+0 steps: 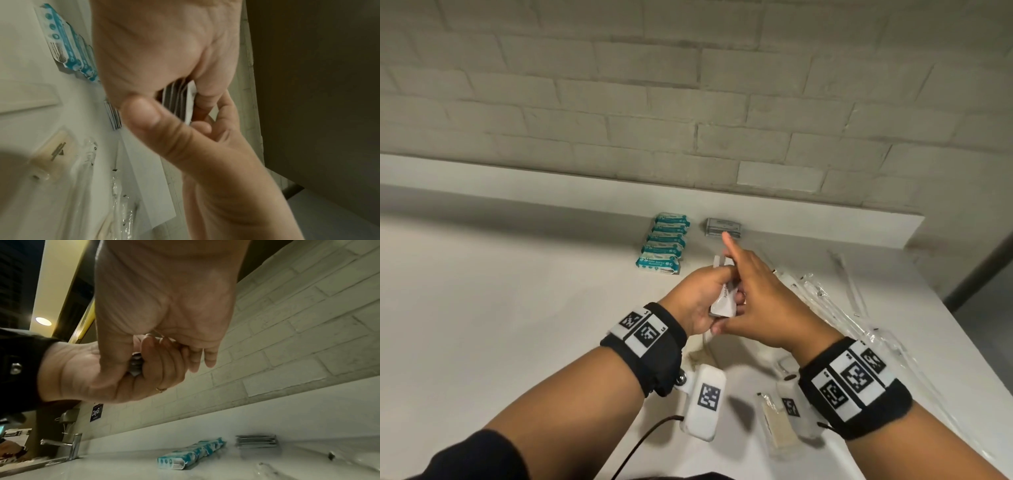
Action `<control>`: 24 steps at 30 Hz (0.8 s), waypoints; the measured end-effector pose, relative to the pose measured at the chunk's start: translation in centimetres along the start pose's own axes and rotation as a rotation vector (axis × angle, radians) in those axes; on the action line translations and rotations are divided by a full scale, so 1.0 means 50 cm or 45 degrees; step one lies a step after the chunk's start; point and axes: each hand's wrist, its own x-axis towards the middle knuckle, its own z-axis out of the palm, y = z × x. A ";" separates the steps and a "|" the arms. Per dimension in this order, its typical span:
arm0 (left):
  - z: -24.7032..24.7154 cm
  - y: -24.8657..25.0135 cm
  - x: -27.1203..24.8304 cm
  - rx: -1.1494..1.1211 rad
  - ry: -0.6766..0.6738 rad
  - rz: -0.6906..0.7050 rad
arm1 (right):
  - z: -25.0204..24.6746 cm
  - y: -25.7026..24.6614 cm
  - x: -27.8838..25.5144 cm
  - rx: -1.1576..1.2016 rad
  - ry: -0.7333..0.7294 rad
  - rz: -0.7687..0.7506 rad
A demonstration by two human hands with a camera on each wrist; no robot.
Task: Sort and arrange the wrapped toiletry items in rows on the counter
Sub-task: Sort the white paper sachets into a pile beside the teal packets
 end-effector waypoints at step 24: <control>-0.106 0.162 0.303 1.532 0.157 0.231 | -0.024 0.250 0.308 0.685 -0.329 1.066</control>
